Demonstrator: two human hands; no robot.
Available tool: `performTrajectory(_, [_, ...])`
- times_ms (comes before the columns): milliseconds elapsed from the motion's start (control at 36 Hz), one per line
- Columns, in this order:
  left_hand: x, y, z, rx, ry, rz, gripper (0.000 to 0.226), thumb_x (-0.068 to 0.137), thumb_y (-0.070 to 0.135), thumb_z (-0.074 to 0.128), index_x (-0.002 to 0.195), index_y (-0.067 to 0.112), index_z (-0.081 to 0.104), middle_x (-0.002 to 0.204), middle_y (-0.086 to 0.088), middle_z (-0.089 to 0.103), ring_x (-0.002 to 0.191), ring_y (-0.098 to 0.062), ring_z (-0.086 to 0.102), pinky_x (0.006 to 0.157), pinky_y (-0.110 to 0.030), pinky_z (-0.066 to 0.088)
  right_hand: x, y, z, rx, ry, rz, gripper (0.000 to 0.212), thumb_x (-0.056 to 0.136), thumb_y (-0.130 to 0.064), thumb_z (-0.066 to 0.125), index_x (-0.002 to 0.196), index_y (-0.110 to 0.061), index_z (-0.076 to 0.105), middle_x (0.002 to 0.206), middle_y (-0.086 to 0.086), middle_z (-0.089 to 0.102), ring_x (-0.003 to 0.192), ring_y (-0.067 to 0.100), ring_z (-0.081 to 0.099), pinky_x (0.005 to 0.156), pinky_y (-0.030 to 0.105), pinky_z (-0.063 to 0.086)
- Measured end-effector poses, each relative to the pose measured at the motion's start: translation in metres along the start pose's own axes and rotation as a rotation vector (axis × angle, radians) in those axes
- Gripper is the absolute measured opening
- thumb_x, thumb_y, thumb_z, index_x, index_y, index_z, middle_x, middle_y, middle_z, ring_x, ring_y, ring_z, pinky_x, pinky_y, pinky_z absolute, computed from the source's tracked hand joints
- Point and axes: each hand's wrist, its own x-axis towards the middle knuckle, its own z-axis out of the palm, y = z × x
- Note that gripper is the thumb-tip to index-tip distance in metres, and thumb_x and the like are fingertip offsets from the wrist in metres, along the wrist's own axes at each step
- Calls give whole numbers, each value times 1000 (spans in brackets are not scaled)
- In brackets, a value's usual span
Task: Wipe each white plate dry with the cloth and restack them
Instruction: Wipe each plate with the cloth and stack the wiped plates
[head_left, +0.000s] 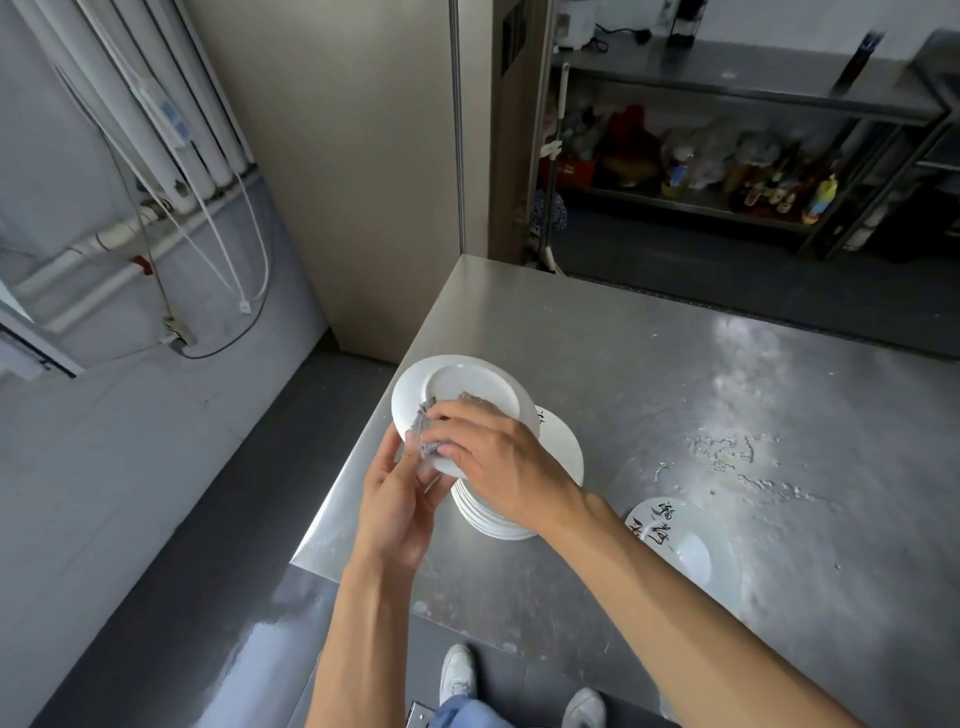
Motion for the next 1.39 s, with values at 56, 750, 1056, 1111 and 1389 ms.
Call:
performTrajectory(56, [0, 1, -1, -11, 19, -14, 38, 107, 27, 52, 142, 16, 62, 137, -15, 68, 111, -24, 70, 102, -42, 56, -3, 7, 1, -50, -5, -72, 16, 96, -6, 63, 107, -10, 73, 123, 4, 64, 110, 19, 60, 105, 34, 45])
performTrajectory(750, [6, 10, 7, 147, -106, -57, 40, 102, 28, 57, 140, 33, 66, 113, -11, 66, 100, -31, 57, 110, -60, 48, -3, 38, -43, -145, 305, 334, 28, 95, 0, 60, 116, -14, 73, 124, 5, 66, 114, 29, 62, 100, 40, 49])
performTrajectory(1056, [11, 8, 16, 191, -42, -17, 38, 105, 26, 54, 142, 24, 63, 126, -12, 73, 115, -35, 70, 95, -43, 59, 20, 10, -20, -38, 84, 8, 24, 94, 0, 61, 110, -12, 74, 126, 3, 67, 114, 19, 61, 106, 25, 42])
performTrajectory(1111, [13, 9, 13, 108, -21, 3, 35, 110, 20, 49, 142, 22, 64, 121, -11, 72, 104, -26, 69, 90, -36, 60, 12, 12, -10, -18, 47, -25, 22, 96, -5, 61, 112, -16, 72, 128, 0, 64, 116, 19, 60, 104, 31, 45])
performTrajectory(1389, [13, 13, -3, -78, 70, 37, 41, 106, 29, 52, 143, 15, 62, 136, -16, 69, 105, -22, 73, 85, -32, 64, -17, 25, -7, -148, -10, -174, 27, 91, 7, 63, 107, -11, 75, 134, 10, 63, 126, 30, 57, 103, 45, 46])
